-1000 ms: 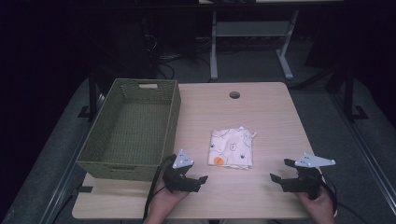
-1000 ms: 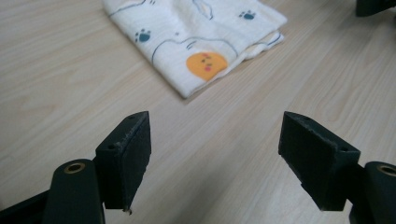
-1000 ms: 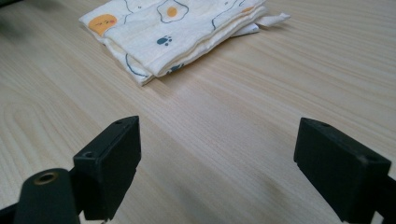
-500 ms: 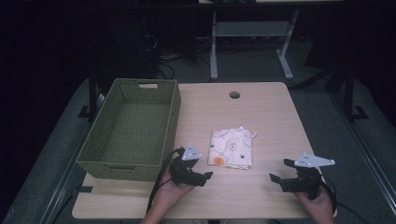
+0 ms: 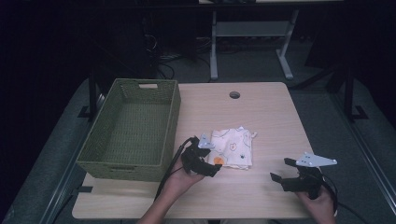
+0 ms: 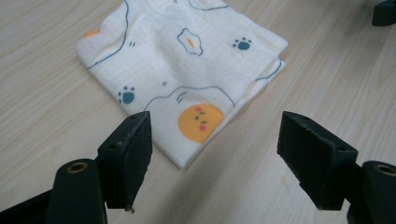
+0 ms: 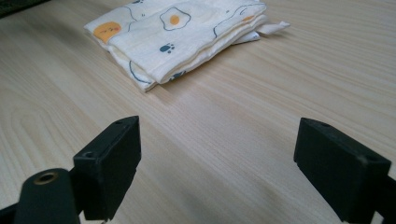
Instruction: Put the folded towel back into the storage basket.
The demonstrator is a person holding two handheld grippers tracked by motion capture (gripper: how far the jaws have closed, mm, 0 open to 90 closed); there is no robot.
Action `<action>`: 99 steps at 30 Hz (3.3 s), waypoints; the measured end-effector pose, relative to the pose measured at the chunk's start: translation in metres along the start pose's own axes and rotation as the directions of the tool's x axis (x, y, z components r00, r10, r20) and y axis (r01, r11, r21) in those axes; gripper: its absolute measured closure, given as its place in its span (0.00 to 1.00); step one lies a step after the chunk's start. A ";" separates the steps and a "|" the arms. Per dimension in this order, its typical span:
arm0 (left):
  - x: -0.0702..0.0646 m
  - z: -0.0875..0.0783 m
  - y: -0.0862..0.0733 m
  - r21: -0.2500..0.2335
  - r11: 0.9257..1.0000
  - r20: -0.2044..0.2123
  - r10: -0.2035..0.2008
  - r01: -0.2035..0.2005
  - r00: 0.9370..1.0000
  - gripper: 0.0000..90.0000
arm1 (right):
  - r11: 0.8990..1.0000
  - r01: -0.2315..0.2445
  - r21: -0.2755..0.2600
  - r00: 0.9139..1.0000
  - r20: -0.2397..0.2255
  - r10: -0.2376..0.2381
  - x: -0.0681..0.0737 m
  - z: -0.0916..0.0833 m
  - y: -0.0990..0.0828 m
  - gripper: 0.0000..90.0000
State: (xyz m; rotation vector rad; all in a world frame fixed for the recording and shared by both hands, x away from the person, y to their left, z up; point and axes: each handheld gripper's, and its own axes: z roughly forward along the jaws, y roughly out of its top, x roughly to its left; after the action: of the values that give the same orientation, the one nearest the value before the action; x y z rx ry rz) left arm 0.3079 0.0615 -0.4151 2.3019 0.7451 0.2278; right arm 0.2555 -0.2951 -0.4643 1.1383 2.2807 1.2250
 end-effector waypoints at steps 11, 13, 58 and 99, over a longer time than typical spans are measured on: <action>0.006 0.009 0.025 0.037 0.999 0.010 0.012 -0.013 1.000 0.31 | 1.000 -0.011 -0.011 1.000 -0.002 0.011 -0.002 -0.002 0.000 0.16; 0.007 0.012 0.029 0.043 0.999 0.009 0.012 -0.013 1.000 0.31 | 1.000 -0.010 -0.011 1.000 -0.001 0.010 -0.002 -0.002 0.000 0.16; 0.020 0.092 0.073 0.193 0.981 -0.005 -0.017 0.018 1.000 0.36 | 1.000 -0.008 -0.027 1.000 -0.012 0.008 -0.002 -0.004 0.001 0.16; 0.026 0.101 0.067 0.223 0.975 -0.044 0.006 0.004 0.999 0.90 | 1.000 0.005 -0.026 1.000 -0.009 -0.006 0.003 -0.002 0.003 0.16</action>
State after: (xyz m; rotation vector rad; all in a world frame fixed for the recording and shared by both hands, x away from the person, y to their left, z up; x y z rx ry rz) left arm 0.3955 -0.0204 -0.4466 2.5162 0.8283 0.2045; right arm 0.2541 -0.2934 -0.4600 1.1189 2.2666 1.2560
